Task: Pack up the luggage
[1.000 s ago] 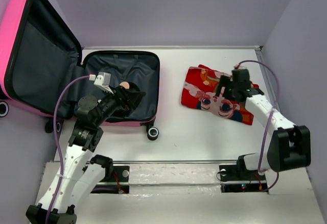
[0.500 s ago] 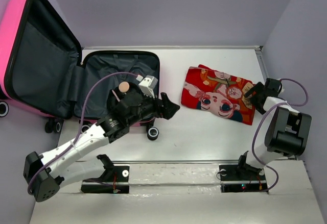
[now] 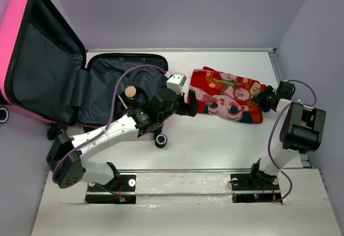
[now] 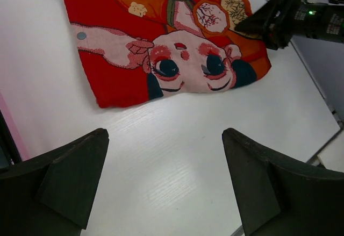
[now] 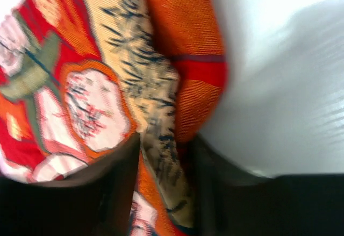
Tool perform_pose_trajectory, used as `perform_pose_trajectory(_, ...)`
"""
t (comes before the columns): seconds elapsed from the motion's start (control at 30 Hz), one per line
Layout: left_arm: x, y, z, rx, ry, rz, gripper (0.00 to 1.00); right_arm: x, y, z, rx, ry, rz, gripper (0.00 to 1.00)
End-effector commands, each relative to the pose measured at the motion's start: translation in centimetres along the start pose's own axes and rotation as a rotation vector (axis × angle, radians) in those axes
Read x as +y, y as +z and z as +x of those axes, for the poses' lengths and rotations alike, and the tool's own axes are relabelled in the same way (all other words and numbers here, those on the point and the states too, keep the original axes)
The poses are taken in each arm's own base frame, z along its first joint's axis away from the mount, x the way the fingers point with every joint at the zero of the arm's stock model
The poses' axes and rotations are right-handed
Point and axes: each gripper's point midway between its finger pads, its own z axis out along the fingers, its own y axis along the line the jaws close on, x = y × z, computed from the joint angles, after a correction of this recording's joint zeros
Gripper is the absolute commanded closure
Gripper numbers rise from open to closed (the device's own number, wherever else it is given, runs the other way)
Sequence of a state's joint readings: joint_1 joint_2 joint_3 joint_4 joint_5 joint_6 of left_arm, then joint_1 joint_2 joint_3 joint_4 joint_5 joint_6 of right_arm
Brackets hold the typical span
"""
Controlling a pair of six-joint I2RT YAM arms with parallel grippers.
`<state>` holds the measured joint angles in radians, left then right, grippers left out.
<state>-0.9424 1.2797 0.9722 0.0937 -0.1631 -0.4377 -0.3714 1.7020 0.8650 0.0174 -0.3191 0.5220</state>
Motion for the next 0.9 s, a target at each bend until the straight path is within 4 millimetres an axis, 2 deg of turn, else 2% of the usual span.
perform_pose_trajectory(0.0, -0.3, 2.9, -3.1, -0.072, 0.06, -0.072, 0.01, -0.4, -0.1, 3.1, 0.092, 0.022, -0.002, 0.62)
perform_pose_trajectory(0.17, 0.5, 7.3, -2.0, 0.017, 0.11, -0.13, 0.01, -0.3, -1.1, 2.1, 0.031, 0.013, 0.02, 0.89)
perform_pose_trajectory(0.2, 1.0, 8.8, -1.6, 0.042, 0.118, -0.155, 0.01, -0.3, -1.3, 2.0, 0.02, 0.012, 0.024, 0.92)
perform_pose_trajectory(0.23, 1.5, 9.5, -1.8, 0.045, 0.119, -0.17, 0.01, -1.1, -1.5, 2.1, 0.003, 0.014, 0.058, 0.93)
perform_pose_trajectory(0.27, 1.8, 11.0, -1.6, 0.059, 0.125, -0.186, 0.01, -1.0, -2.3, 1.6, -0.031, 0.01, 0.064, 0.93)
perform_pose_trajectory(0.3, 2.6, 11.5, -1.1, 0.089, 0.129, -0.211, 0.01, -1.8, -2.7, 1.1, -0.071, 0.006, 0.11, 0.93)
perform_pose_trajectory(0.33, 2.9, 12.1, -0.9, 0.101, 0.134, -0.219, 0.01, -2.4, -3.1, 1.6, -0.081, 0.012, 0.136, 0.93)
perform_pose_trajectory(0.37, 2.9, 13.3, -0.7, 0.113, 0.142, -0.223, 0.01, -2.2, -4.2, 0.8, -0.124, 0.011, 0.126, 0.93)
perform_pose_trajectory(0.53, 4.1, 15.6, 0.4, 0.168, 0.166, -0.273, 0.01, -2.4, -7.0, -0.5, -0.247, -0.014, 0.165, 0.93)
perform_pose_trajectory(0.67, 5.9, 17.4, 0.9, 0.202, 0.145, -0.307, 0.01, -2.1, -6.9, -0.4, -0.233, -0.021, 0.151, 0.93)
perform_pose_trajectory(0.7, 6.0, 17.9, 0.4, 0.199, 0.137, -0.3, 0.01, -2.1, -6.7, -0.2, -0.224, -0.017, 0.147, 0.93)
perform_pose_trajectory(0.73, 7.1, 18.6, 1.5, 0.231, 0.137, -0.319, 0.01, -2.1, -6.6, 0.0, -0.216, -0.019, 0.138, 0.93)
perform_pose_trajectory(0.87, 7.3, 21.0, 3.4, 0.309, 0.139, -0.273, 0.01, -1.4, -6.1, 0.3, -0.204, -0.017, 0.089, 0.93)
